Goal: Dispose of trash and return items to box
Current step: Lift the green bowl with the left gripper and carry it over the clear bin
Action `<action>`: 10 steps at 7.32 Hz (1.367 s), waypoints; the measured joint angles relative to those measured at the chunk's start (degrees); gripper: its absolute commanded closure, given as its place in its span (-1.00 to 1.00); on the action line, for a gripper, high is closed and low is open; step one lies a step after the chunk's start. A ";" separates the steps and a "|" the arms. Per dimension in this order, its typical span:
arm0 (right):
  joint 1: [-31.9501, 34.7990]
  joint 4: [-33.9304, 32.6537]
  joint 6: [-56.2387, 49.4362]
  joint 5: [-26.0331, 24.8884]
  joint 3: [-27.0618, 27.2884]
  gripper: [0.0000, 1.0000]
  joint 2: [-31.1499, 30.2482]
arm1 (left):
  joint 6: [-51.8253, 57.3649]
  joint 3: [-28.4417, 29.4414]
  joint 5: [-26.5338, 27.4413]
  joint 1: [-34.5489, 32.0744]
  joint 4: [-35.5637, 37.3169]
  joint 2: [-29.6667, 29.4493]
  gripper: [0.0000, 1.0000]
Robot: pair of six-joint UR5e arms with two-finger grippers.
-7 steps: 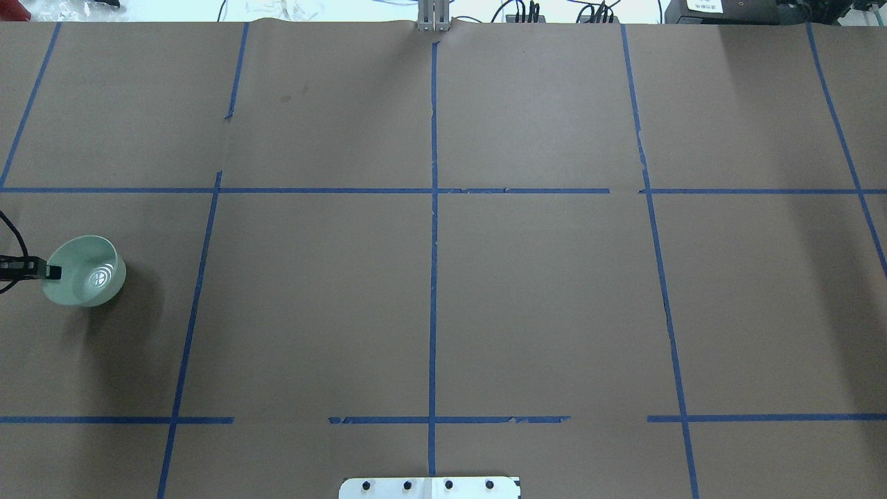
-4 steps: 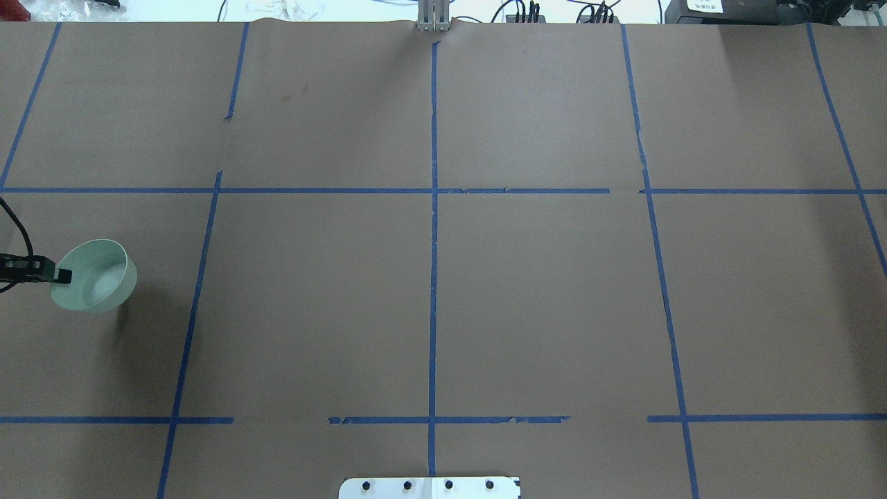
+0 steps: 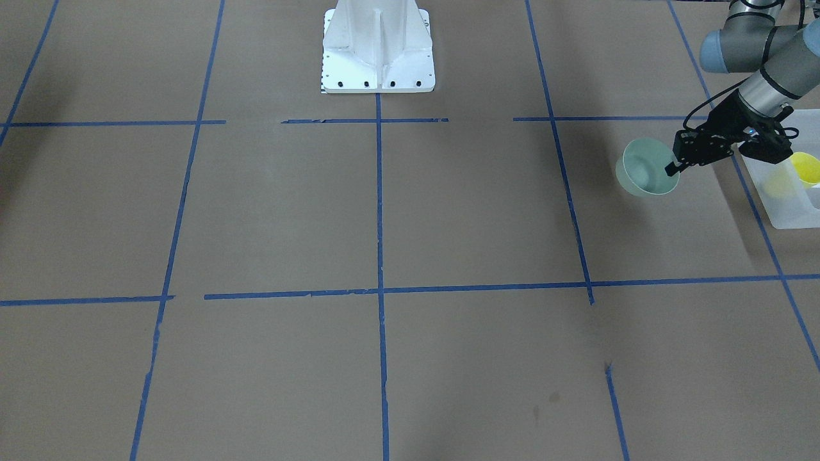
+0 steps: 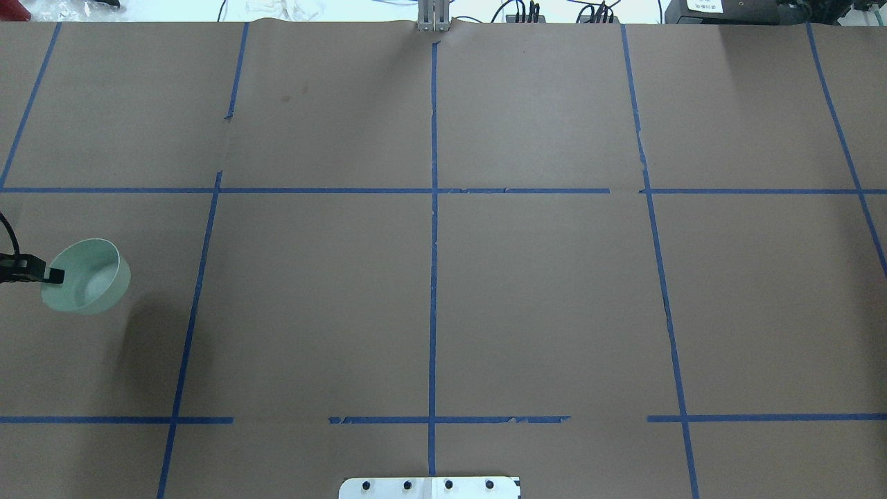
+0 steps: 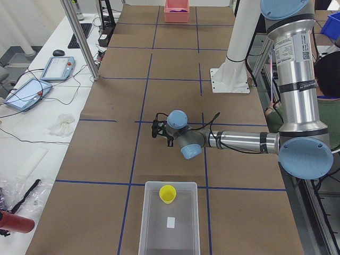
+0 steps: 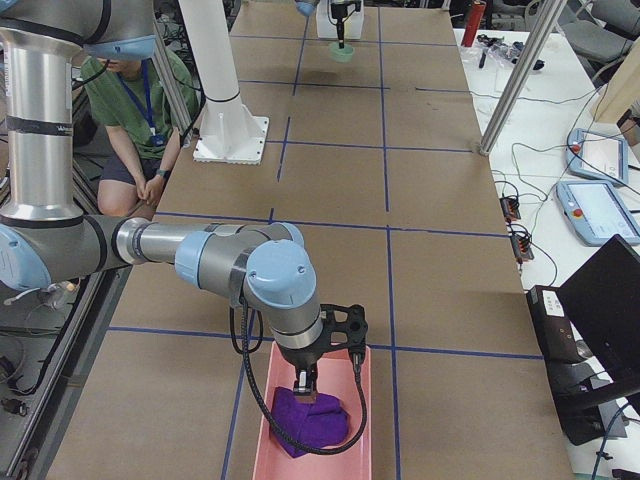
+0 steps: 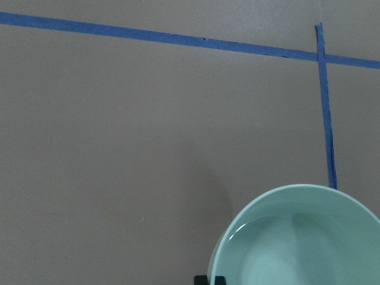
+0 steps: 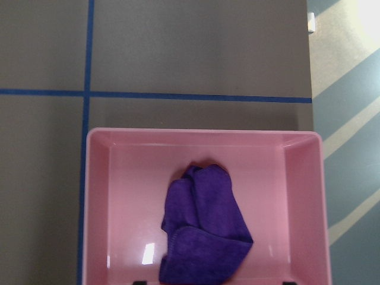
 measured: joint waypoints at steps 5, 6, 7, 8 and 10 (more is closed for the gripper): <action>-6.29 0.74 9.33 8.13 3.45 -1.00 -0.03 | 30.39 -5.99 -3.45 -18.24 24.76 -0.97 1.00; -7.50 0.76 9.70 9.22 3.93 -1.00 -0.01 | 38.03 -6.60 -3.17 -22.61 32.34 -2.86 1.00; -9.12 0.79 11.16 9.59 4.74 -1.00 -0.01 | 45.70 -5.78 -2.43 -27.11 39.15 -5.50 1.00; -11.44 0.83 13.53 9.54 5.97 -1.00 -0.02 | 52.52 -3.66 -1.57 -31.20 43.93 -8.17 1.00; -17.34 2.72 16.32 8.09 6.13 -1.00 -0.13 | 61.98 1.66 -0.68 -36.42 47.48 -11.00 1.00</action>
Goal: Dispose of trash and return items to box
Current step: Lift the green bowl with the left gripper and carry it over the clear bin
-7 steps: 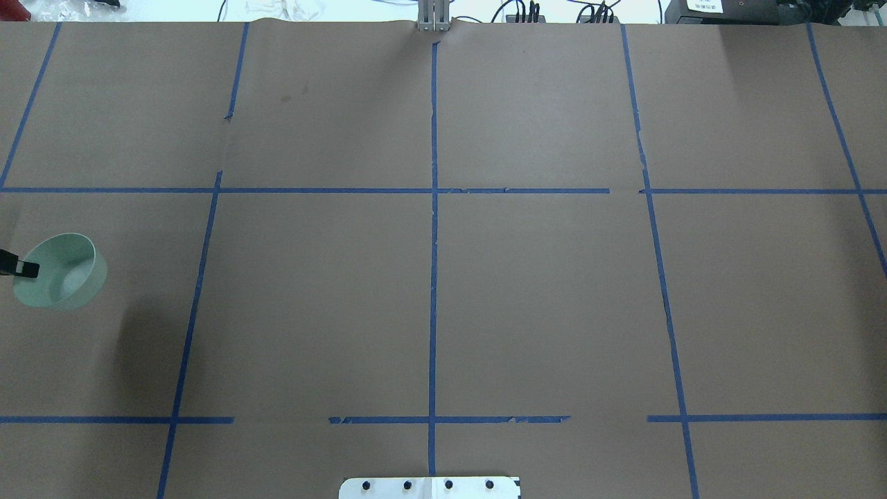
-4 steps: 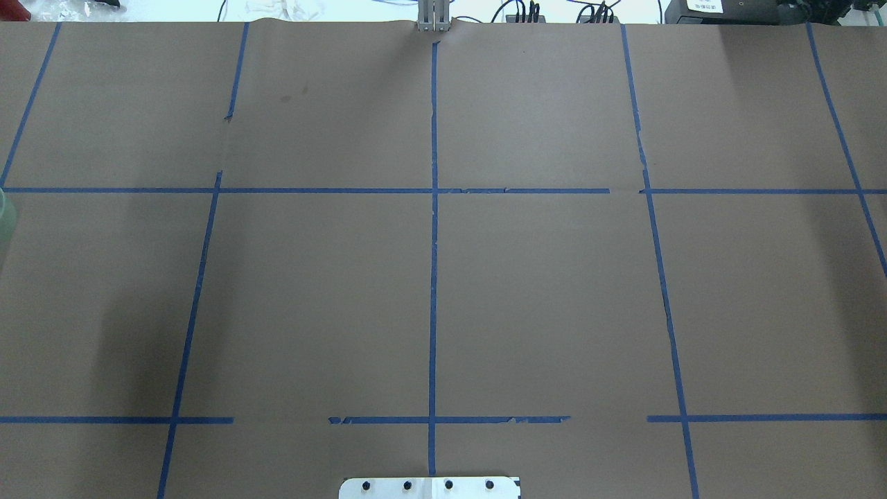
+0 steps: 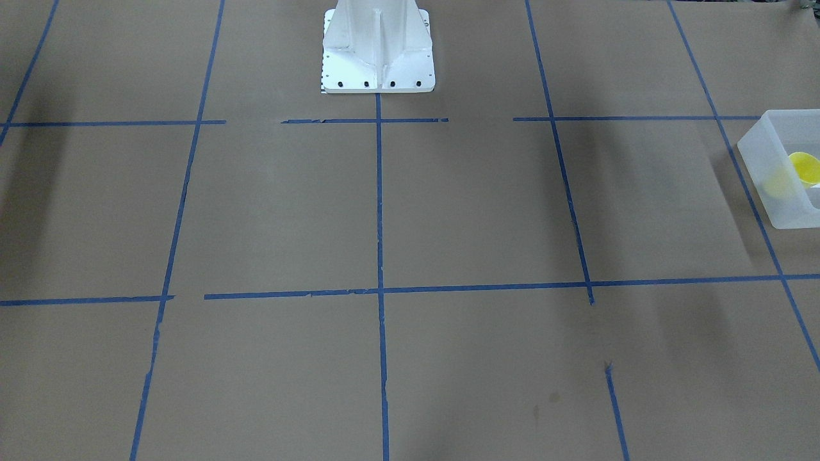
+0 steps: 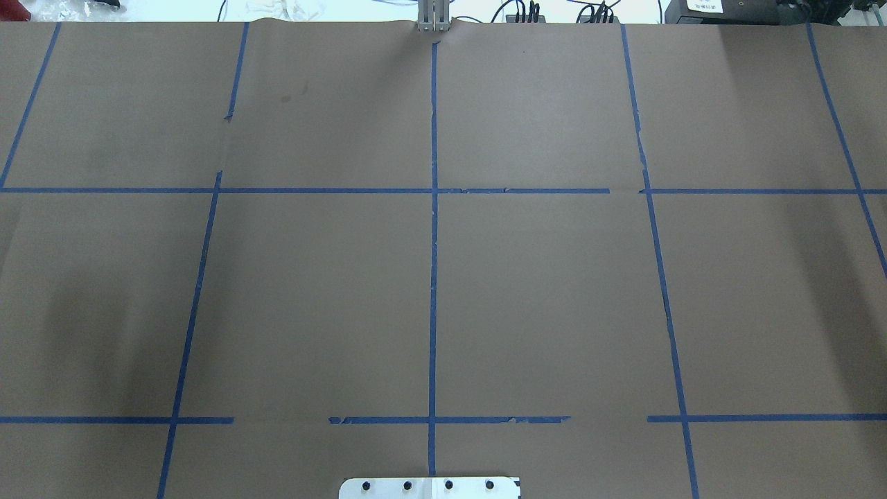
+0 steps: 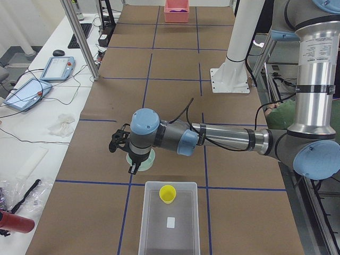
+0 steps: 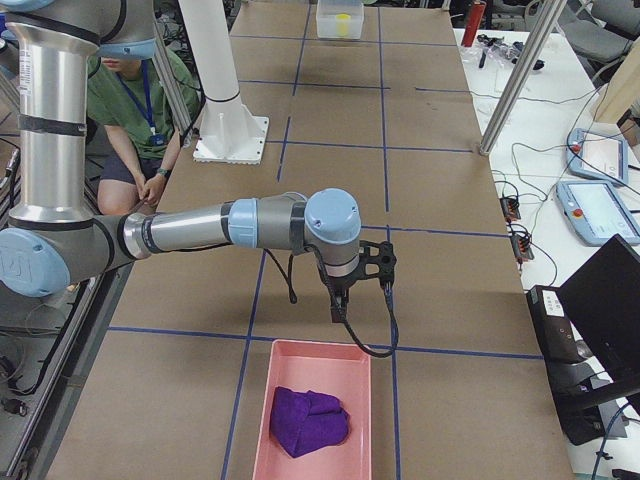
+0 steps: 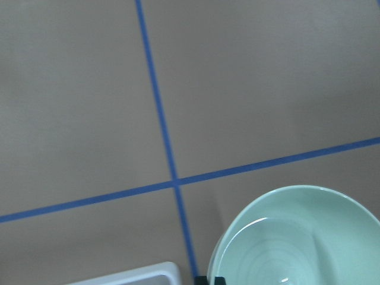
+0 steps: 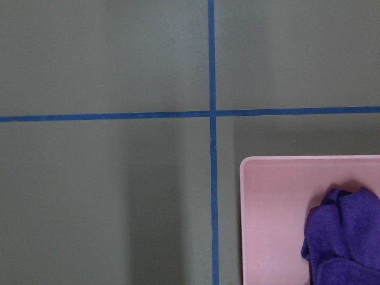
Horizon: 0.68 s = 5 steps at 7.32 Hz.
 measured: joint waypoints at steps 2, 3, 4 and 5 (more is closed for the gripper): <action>-3.00 9.90 0.56 -1.78 -6.67 -1.00 0.06 | 5.10 5.38 0.77 -2.76 0.43 -0.64 1.00; -3.43 14.88 0.73 -1.94 -10.14 -1.00 0.32 | 7.16 8.89 0.82 -4.06 0.40 -0.96 1.00; -3.59 17.50 0.87 -1.83 -11.92 -1.00 0.58 | 8.47 12.23 0.81 -5.19 0.34 -1.35 1.00; -3.62 18.55 0.92 -1.19 -12.43 -1.00 0.68 | 9.09 15.21 0.80 -6.07 0.20 -1.54 1.00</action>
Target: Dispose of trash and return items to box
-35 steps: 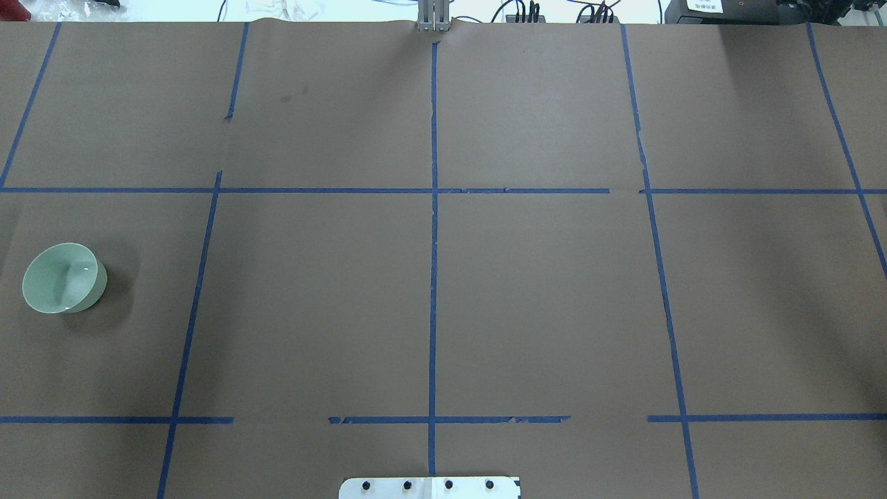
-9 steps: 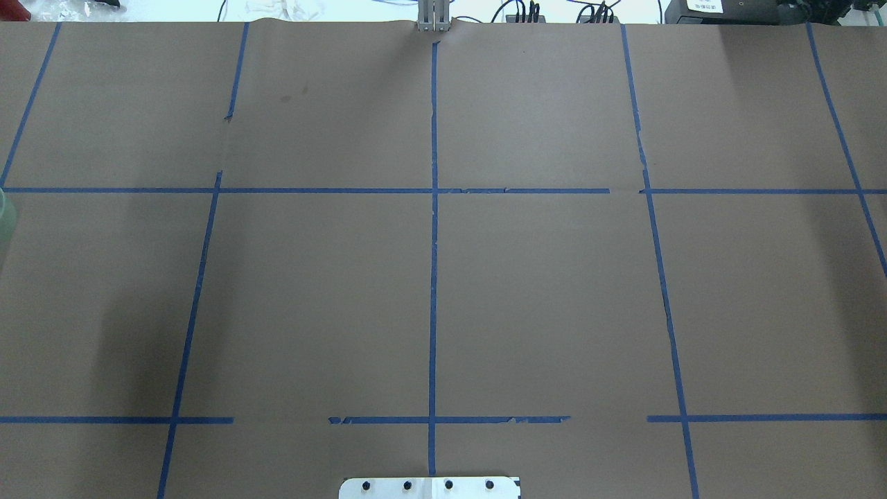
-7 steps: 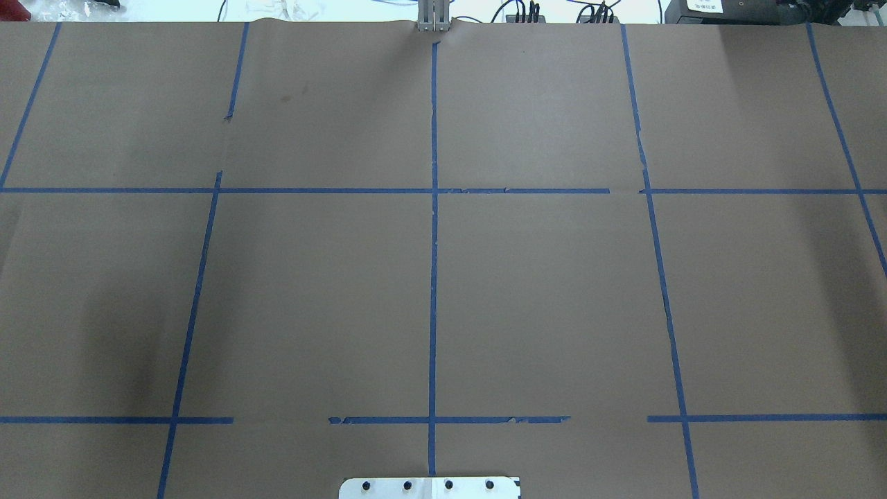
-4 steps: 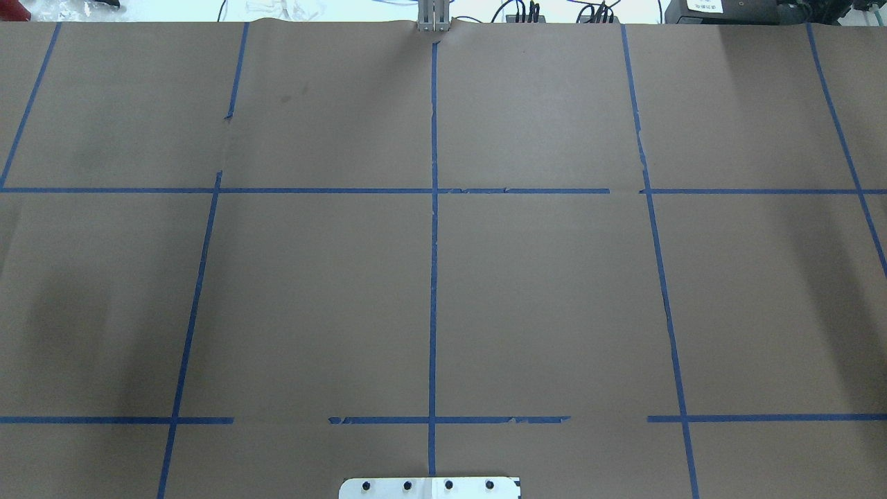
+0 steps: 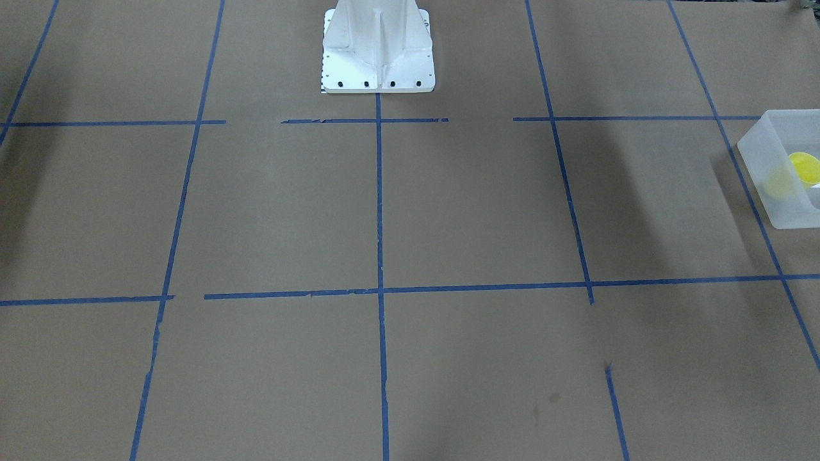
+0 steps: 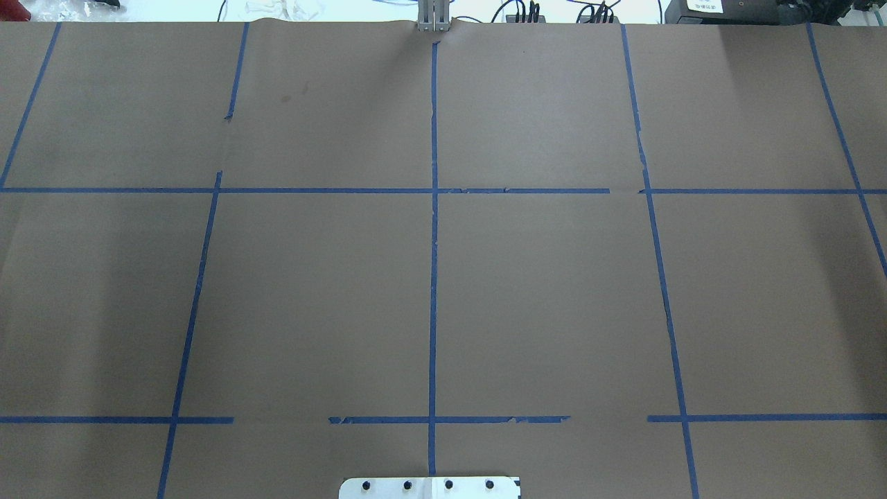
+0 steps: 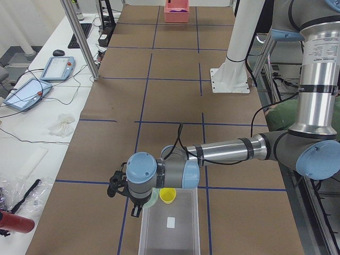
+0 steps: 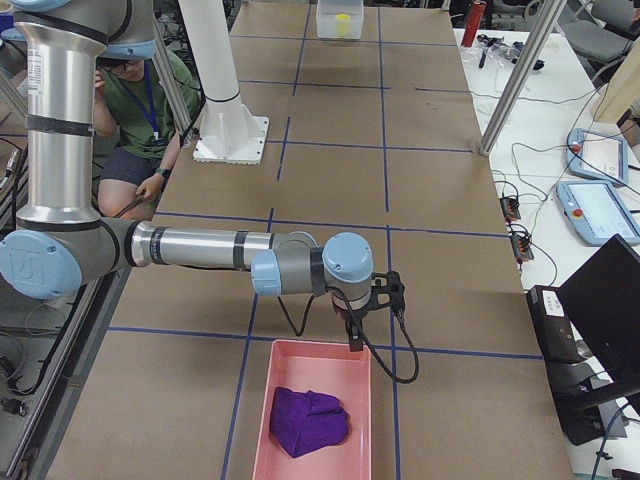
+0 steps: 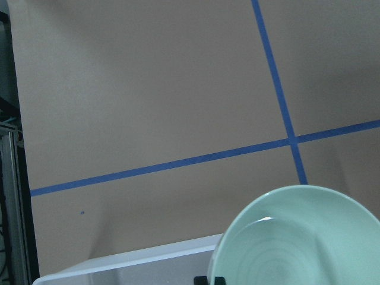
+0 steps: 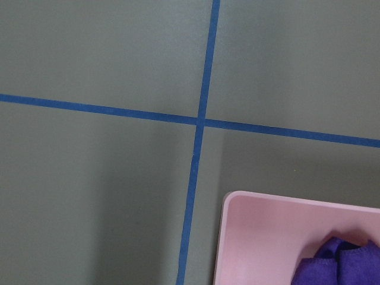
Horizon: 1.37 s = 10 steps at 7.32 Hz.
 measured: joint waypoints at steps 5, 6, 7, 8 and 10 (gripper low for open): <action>0.04 0.62 0.02 2.55 0.13 -1.00 0.06 | 0.38 7.24 4.02 -2.09 -3.87 2.56 -0.96; 0.04 0.64 -0.02 2.62 0.36 -1.00 0.06 | 0.32 7.43 4.35 -2.11 -5.06 3.60 -1.00; 0.04 0.63 -0.04 2.67 0.60 -1.00 0.07 | 0.25 7.34 4.49 -2.12 -5.65 4.38 -1.00; 0.05 0.59 -0.05 2.69 0.92 -1.00 0.06 | 0.03 7.01 4.51 -2.12 -5.86 4.72 -1.00; 0.08 0.37 -0.05 2.64 2.01 -1.00 -0.02 | -0.32 5.30 4.52 -2.12 -5.93 4.34 -1.00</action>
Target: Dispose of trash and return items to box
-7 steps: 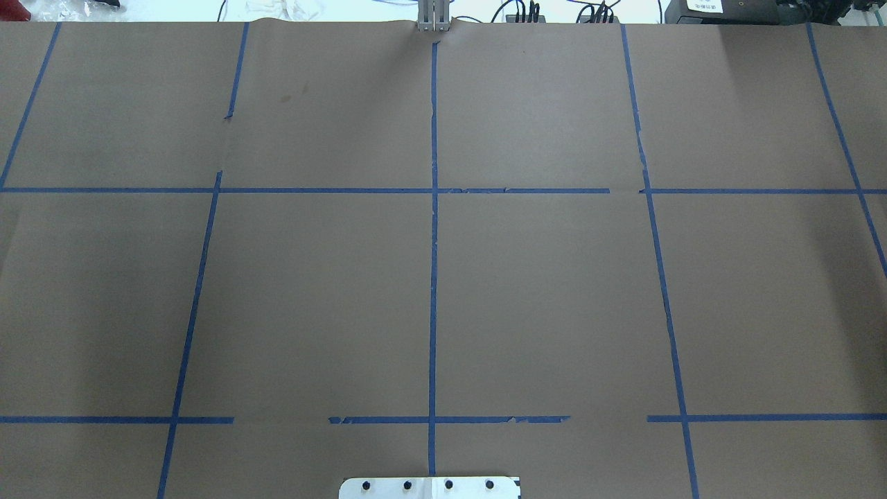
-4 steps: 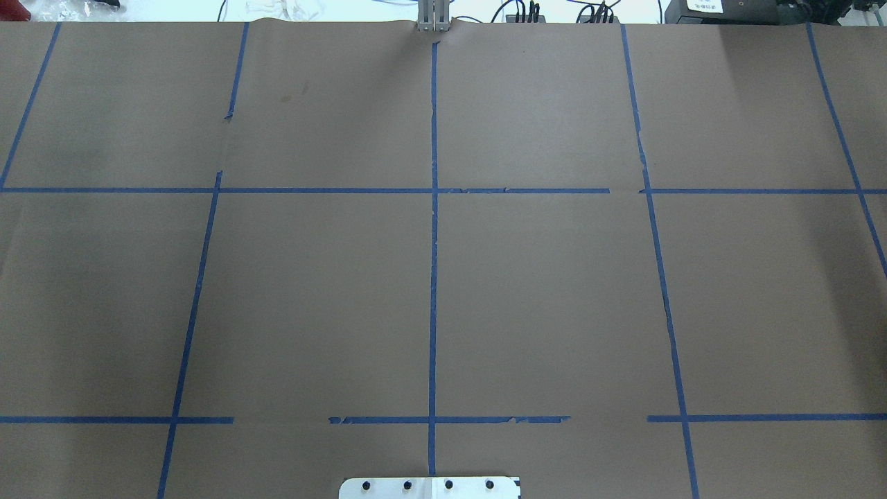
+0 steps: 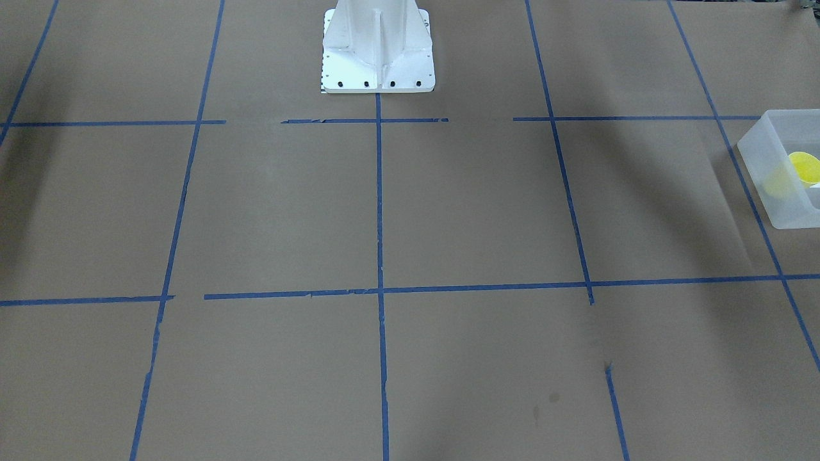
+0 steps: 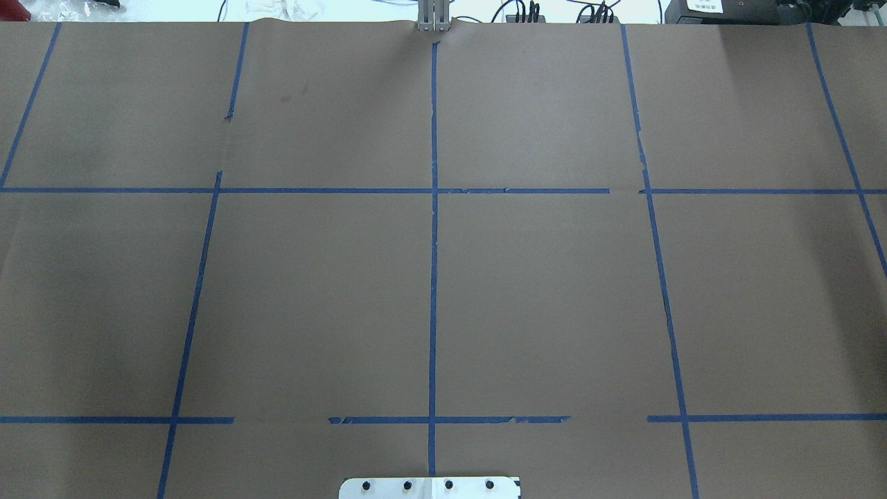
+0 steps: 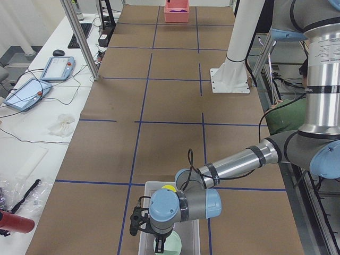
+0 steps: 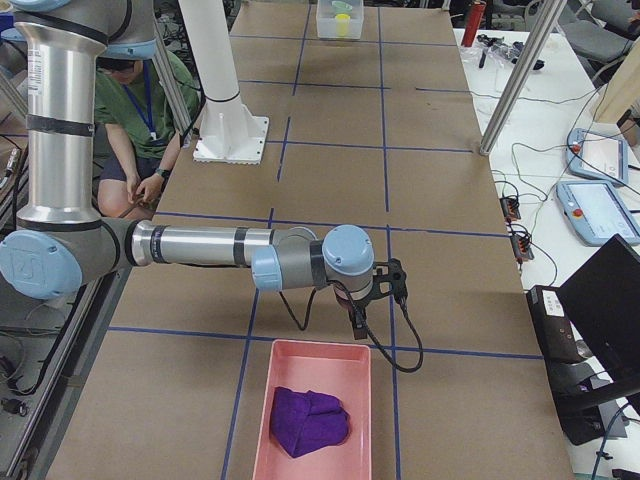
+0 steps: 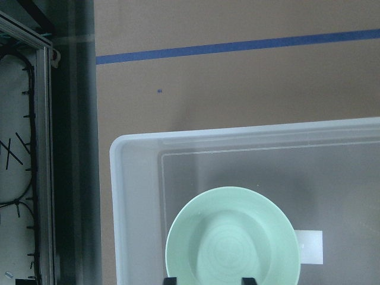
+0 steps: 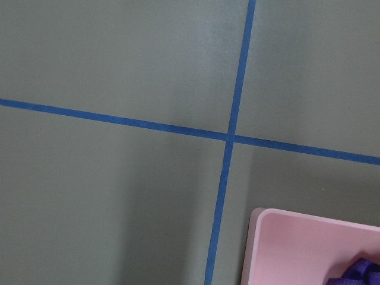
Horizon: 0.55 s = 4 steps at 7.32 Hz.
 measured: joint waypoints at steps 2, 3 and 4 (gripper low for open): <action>0.01 -0.12 -0.06 -0.03 0.53 -1.00 0.10 | 0.02 -4.53 -0.08 0.00 -0.43 -0.33 -1.00; 0.03 -0.12 -0.08 -0.07 0.77 -1.00 0.09 | 0.03 -7.33 -0.13 0.00 -1.60 -0.39 -1.00; 0.08 -0.10 -0.08 -0.09 1.13 -1.00 -0.22 | -0.01 -9.44 -0.16 0.01 -3.46 -0.43 -1.00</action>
